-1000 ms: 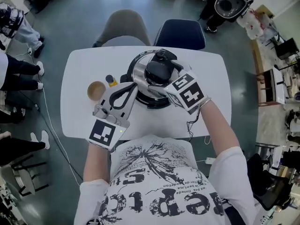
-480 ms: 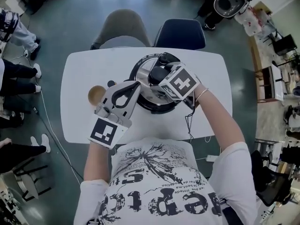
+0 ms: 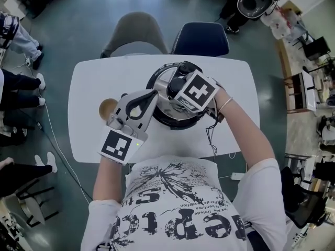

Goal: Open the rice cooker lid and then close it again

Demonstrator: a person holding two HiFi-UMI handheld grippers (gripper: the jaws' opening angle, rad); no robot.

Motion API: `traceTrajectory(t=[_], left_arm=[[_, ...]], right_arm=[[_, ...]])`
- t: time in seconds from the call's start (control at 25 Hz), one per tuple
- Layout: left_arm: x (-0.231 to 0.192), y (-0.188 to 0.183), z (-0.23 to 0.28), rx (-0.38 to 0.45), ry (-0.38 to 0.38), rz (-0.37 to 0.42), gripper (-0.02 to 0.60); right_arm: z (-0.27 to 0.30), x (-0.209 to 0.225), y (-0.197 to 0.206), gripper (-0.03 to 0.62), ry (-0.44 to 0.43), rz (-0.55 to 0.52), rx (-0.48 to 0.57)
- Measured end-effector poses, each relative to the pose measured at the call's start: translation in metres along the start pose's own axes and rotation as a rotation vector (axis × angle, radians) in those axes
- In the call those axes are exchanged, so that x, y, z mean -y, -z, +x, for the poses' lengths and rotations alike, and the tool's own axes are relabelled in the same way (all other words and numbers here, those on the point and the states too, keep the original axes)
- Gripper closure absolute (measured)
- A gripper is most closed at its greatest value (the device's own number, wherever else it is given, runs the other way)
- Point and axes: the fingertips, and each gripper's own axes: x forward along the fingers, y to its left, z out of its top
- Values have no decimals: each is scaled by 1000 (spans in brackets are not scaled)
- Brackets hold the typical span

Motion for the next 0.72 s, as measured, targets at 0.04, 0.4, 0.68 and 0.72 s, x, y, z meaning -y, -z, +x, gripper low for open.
traceTrajectory(t=[0.04, 0.4, 0.68, 0.72], left_arm=[[0, 1, -1, -2, -1, 1, 568], [7, 0, 1, -15, -47, -6, 569], [16, -15, 4, 3, -87, 0, 569], [18, -18, 6, 2, -91, 11, 569]], right_arm=[[-1, 0, 1, 218, -15, 6, 1], [-9, 8, 4, 296, -21, 20, 16], [-16, 6, 3, 298, 1, 28, 62], [-18, 7, 2, 298, 3, 27, 75]])
